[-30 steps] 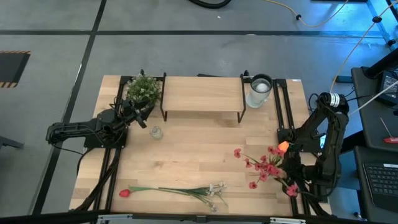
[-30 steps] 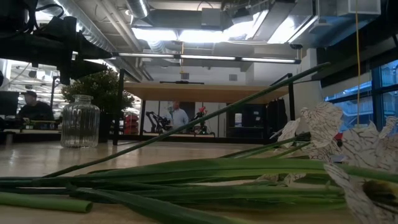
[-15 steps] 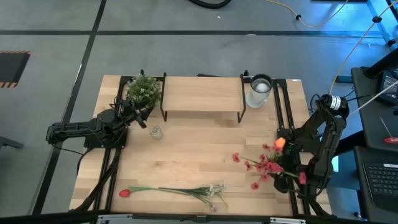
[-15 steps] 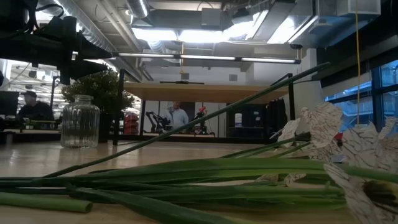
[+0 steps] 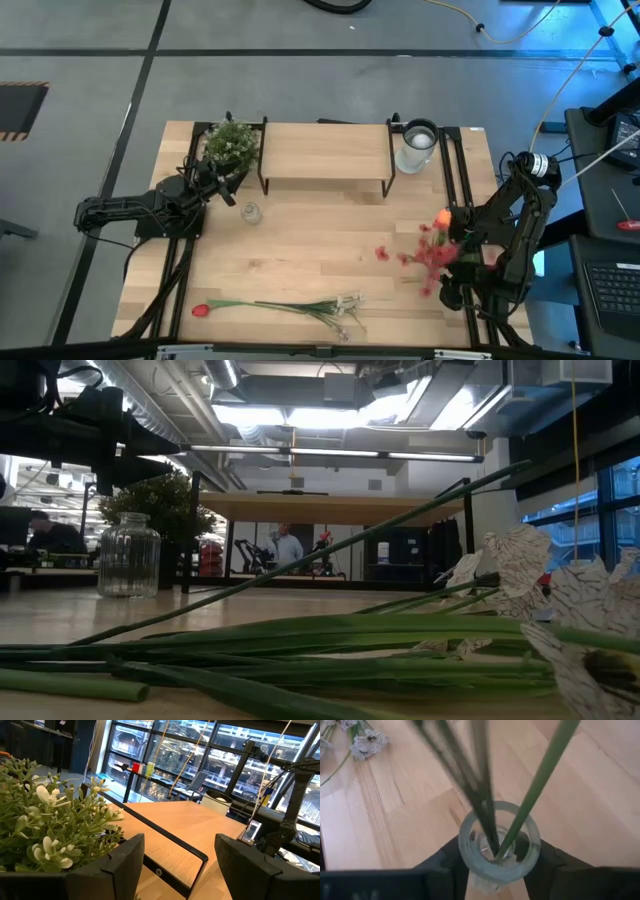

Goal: Pick and place flowers into a vace then onto a shelf
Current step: Put the bottom transparent flower vase on the shelf

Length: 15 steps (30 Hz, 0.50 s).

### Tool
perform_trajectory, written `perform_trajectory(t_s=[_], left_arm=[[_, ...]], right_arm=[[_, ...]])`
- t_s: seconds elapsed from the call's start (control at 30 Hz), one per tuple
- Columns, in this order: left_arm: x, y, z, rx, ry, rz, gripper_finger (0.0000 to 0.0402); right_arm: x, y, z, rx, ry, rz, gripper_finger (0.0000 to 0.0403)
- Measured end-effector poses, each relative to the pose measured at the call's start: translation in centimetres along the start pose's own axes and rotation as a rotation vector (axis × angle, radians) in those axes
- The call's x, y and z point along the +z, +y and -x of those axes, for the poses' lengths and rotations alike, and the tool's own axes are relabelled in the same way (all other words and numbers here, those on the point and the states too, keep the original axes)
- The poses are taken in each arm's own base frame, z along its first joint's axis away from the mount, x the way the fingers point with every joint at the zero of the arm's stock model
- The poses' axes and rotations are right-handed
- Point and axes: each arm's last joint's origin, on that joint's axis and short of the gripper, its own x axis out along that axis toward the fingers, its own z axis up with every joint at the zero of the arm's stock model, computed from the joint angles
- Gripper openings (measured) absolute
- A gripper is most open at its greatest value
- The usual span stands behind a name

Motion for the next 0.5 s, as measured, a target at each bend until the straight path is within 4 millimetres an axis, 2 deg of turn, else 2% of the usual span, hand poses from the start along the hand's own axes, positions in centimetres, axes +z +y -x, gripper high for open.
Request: perform_trajectory(t_s=[0.23, 0.33, 0.5], left_arm=[[0.0, 0.0, 0.0, 0.0, 0.0, 0.0, 0.0235], [0.0, 0.0, 0.0, 0.0, 0.0, 0.001, 0.0235], [0.0, 0.0, 0.0, 0.001, 0.0, -0.002, 0.0235]], right_arm=[[0.6, 0.1, 0.5, 0.012, 0.001, -0.029, 0.0129], [1.9, 1.1, 1.7, 0.126, -0.061, -0.151, 0.0129], [5.4, 0.6, 3.1, 0.114, -0.177, -0.169, 0.0129]])
